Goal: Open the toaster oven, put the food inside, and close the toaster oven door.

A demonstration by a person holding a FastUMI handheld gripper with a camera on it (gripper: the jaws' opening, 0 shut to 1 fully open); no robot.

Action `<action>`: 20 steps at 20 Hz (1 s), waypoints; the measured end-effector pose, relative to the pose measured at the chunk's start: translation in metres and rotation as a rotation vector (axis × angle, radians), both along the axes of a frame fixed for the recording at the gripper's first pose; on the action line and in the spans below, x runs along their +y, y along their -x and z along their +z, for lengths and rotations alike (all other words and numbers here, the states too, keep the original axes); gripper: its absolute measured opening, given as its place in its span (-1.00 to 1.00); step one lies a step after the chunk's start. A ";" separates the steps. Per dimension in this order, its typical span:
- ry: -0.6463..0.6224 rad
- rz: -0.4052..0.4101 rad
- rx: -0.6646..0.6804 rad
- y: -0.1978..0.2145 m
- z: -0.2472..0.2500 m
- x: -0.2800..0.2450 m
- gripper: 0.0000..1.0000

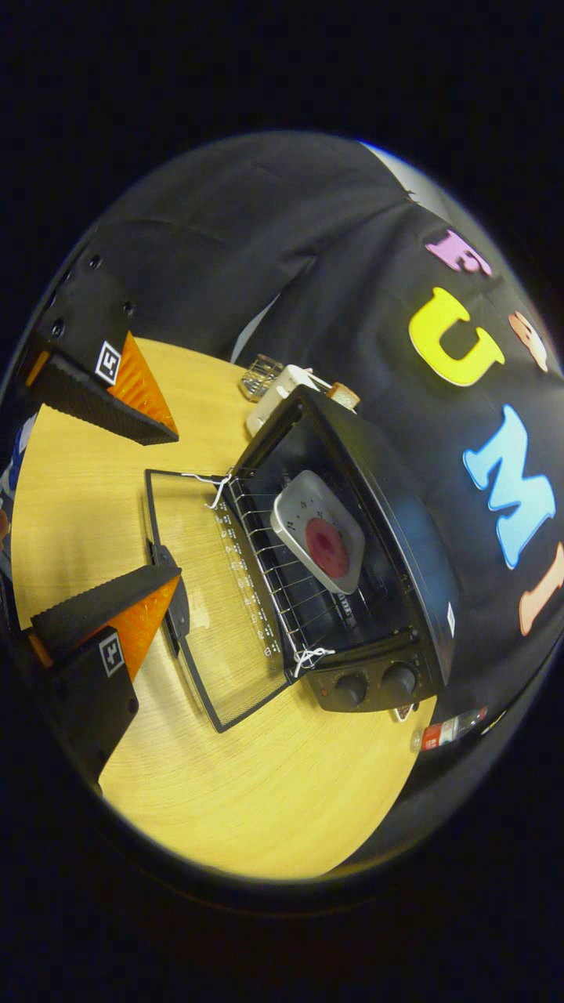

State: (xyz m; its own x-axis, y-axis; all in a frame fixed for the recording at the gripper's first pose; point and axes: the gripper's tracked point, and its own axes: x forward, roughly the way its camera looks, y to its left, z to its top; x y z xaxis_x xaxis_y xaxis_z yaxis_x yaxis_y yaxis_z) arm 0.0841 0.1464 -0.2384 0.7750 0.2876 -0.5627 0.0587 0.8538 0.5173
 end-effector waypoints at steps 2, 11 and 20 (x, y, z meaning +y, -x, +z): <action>0.080 0.035 0.015 0.008 -0.010 -0.001 0.96; 0.347 0.077 0.156 0.031 -0.054 -0.032 0.97; 0.467 0.089 0.283 0.025 -0.093 -0.041 0.97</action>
State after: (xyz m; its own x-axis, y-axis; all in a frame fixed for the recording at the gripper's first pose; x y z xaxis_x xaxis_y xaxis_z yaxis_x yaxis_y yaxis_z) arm 0.0590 0.1057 -0.3318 0.5588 0.0154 -0.8291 0.0576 0.9967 0.0573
